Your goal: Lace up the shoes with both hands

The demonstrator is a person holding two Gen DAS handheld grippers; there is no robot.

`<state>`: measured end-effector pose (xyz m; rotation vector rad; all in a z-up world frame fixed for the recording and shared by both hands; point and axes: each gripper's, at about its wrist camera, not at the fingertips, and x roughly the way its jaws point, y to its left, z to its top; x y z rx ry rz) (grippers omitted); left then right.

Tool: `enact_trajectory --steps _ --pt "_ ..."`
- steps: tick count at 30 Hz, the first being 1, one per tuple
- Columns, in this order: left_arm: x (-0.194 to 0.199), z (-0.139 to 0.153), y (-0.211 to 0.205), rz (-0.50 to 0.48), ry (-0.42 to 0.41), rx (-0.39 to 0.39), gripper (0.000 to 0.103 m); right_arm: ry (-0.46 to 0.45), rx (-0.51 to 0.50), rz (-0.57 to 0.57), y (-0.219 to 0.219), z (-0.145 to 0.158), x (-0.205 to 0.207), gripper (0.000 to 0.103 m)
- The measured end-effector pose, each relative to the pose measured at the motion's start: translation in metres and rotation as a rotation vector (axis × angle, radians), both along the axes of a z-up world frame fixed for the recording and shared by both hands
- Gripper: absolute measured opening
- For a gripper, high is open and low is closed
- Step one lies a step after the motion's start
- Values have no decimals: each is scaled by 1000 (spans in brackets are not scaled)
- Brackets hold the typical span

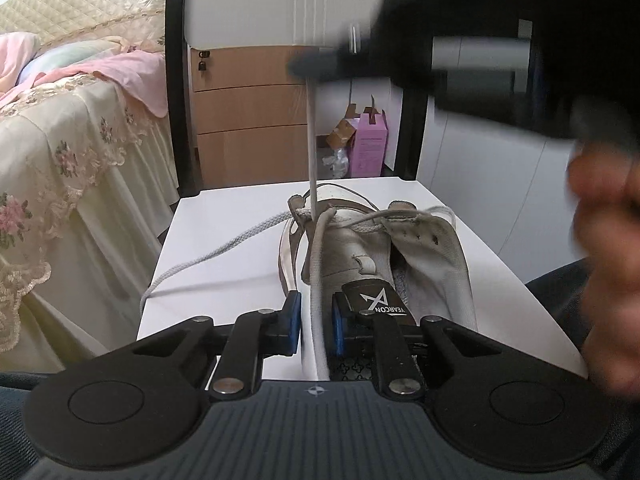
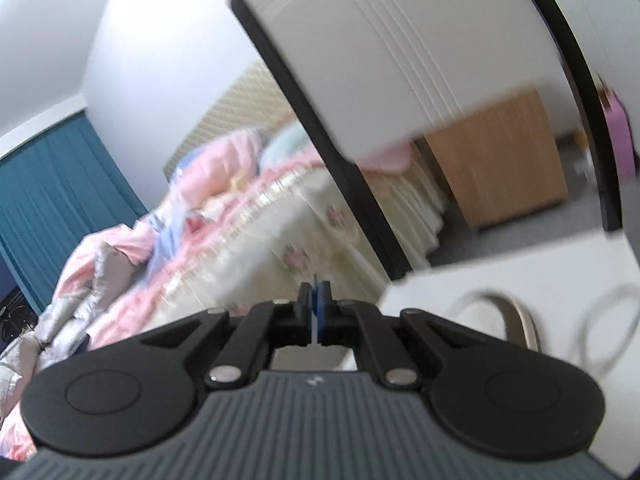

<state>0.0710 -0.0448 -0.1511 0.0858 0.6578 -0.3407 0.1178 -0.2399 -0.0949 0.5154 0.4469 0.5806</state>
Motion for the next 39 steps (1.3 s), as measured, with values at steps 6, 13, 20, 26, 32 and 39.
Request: enact_trajectory --steps 6,13,20,26,32,39 --pt "2 -1 -1 1 5 -6 19 -124 22 35 5 76 7 3" --pt "4 -1 -2 0 12 -8 19 -241 21 60 13 161 23 3" --pt "8 -2 -1 -4 20 -12 19 -386 7 64 27 238 29 3" --pt "10 -3 -1 -9 28 -16 19 -518 -25 70 41 303 38 3" --pt "11 -3 -1 -15 34 -18 19 -559 -32 126 56 343 51 3" --pt "14 -3 1 -18 42 -27 19 -509 -113 201 80 336 64 3"
